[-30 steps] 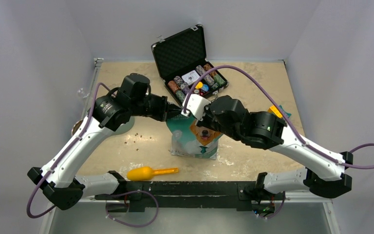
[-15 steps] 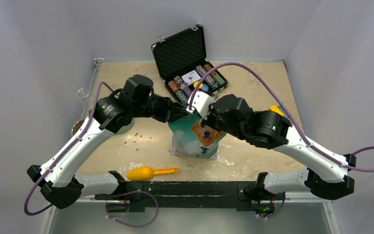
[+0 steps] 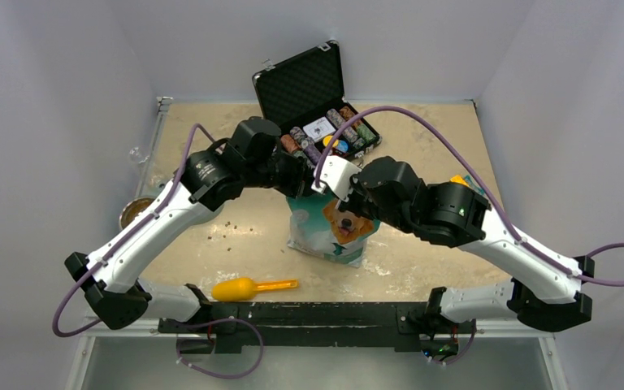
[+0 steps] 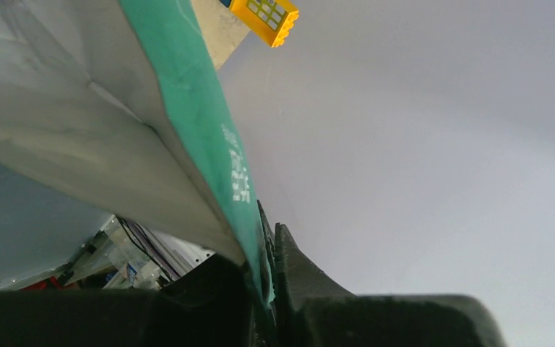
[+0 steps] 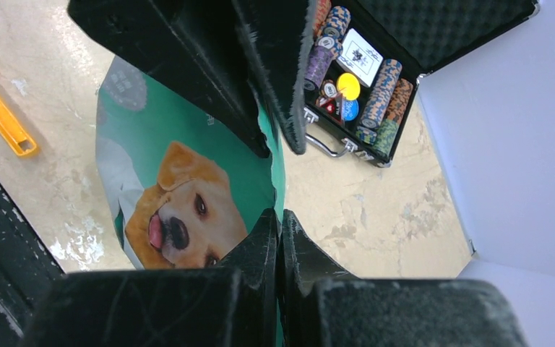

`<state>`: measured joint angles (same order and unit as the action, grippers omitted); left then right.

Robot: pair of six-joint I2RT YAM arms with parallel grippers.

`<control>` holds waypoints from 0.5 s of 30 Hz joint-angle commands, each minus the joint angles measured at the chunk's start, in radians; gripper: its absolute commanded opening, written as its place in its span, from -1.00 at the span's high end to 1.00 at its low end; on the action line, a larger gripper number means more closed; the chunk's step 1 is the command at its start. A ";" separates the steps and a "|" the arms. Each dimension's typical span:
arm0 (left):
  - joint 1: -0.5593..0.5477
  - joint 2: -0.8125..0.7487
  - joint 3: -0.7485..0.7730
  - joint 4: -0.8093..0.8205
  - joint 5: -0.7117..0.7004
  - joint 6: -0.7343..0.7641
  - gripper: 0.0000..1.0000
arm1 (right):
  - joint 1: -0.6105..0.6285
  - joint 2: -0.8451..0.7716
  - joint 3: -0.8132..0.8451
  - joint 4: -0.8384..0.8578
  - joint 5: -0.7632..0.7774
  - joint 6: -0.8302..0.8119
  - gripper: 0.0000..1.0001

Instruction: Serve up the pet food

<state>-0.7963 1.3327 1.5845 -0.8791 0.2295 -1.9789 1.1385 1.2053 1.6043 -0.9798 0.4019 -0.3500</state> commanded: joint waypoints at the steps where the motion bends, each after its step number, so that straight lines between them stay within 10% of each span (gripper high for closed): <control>1: -0.008 -0.013 -0.023 0.087 -0.018 0.022 0.74 | 0.004 -0.022 0.066 0.068 0.038 -0.025 1.00; 9: -0.007 -0.042 0.011 0.026 -0.045 0.009 1.00 | 0.004 -0.019 0.016 0.094 0.077 -0.046 0.39; 15: -0.008 -0.033 0.025 0.015 0.017 -0.038 1.00 | 0.006 0.051 0.065 0.112 0.026 -0.073 0.41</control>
<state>-0.7998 1.3220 1.5673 -0.8810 0.2066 -1.9785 1.1393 1.2140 1.6131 -0.9272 0.4496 -0.3908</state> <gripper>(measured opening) 0.027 0.314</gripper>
